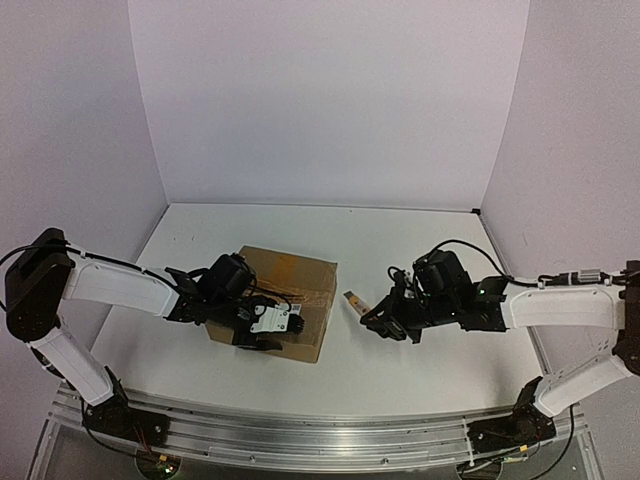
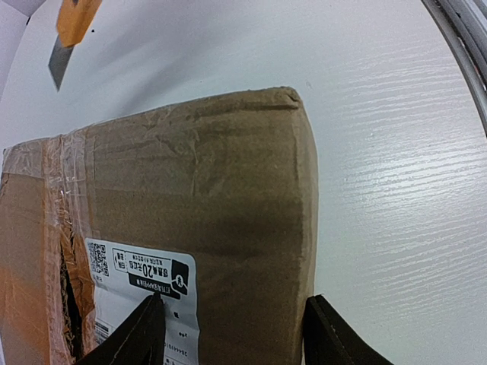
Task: Unpack the express box
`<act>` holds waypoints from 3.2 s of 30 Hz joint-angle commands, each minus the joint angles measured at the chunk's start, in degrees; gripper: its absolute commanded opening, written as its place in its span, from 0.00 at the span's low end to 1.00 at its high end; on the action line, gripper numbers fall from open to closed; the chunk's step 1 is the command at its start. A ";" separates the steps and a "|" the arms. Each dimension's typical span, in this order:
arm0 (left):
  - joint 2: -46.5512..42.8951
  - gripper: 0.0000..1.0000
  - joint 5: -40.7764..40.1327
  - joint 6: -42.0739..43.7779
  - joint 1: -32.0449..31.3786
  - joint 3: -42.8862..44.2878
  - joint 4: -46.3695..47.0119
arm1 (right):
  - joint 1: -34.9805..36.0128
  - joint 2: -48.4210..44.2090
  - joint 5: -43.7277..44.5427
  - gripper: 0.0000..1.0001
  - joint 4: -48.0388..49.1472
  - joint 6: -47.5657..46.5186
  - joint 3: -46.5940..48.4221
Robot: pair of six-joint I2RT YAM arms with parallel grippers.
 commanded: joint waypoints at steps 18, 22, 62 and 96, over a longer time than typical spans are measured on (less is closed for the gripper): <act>1.64 0.59 -0.42 -1.05 0.71 -1.99 -7.73 | -2.88 4.70 -3.04 0.00 15.32 -1.29 0.96; 1.77 0.58 -0.35 -1.01 0.69 -2.03 -7.63 | -3.63 3.21 -2.35 0.00 14.77 -0.68 -0.53; 1.75 0.57 -0.63 -0.26 0.73 -2.34 -7.21 | -3.60 7.53 -4.02 0.00 16.98 -1.40 2.37; 1.98 0.57 -0.50 -0.22 0.74 -2.42 -6.85 | -3.63 11.57 -5.40 0.00 18.06 0.09 2.41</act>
